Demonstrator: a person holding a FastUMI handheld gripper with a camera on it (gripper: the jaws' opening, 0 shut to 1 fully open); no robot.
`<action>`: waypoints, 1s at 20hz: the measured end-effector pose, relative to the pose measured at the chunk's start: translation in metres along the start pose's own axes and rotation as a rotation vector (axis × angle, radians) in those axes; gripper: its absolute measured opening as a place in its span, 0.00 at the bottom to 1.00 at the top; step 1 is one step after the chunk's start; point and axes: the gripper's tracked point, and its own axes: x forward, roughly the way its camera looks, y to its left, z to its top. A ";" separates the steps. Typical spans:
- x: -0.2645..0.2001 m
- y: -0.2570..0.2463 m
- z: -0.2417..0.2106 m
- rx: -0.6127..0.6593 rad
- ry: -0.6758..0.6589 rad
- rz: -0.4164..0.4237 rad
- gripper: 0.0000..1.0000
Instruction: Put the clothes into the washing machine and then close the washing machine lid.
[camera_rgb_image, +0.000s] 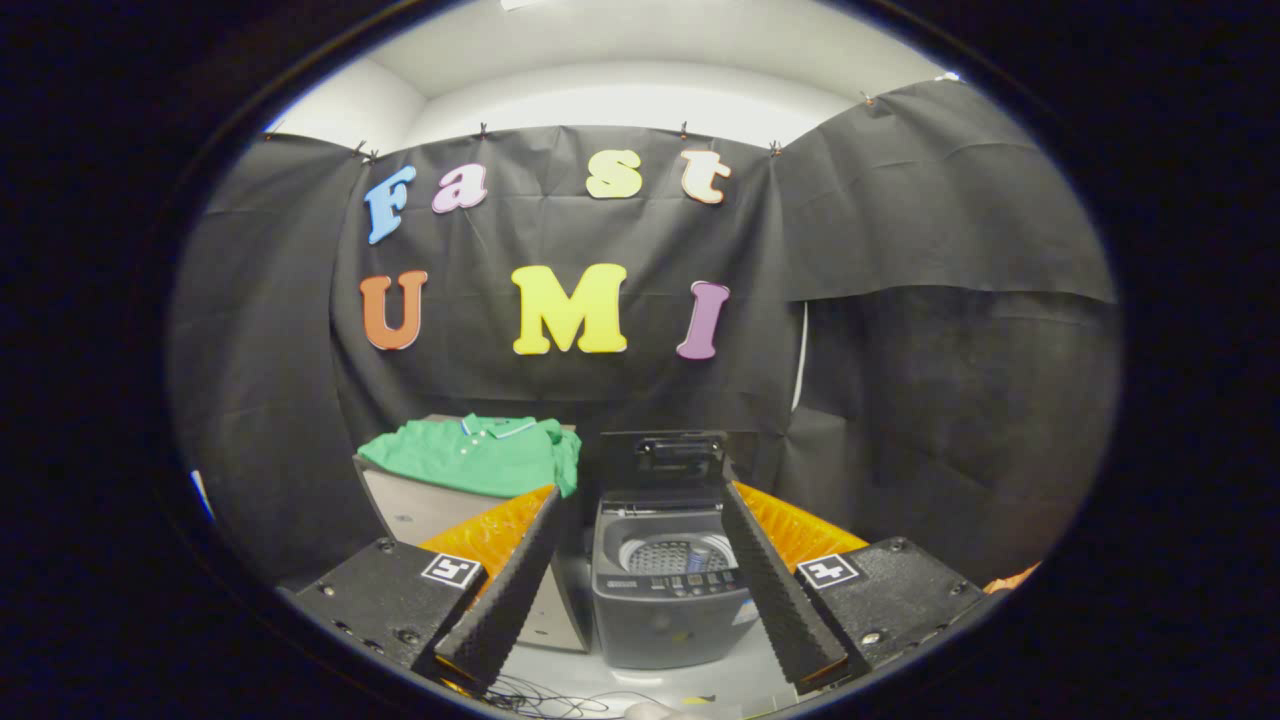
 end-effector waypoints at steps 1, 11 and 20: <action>0.015 0.007 0.006 -0.005 0.004 0.009 1.00; 0.191 0.108 0.031 0.014 0.144 0.115 1.00; 0.312 0.216 0.004 0.027 0.321 0.187 1.00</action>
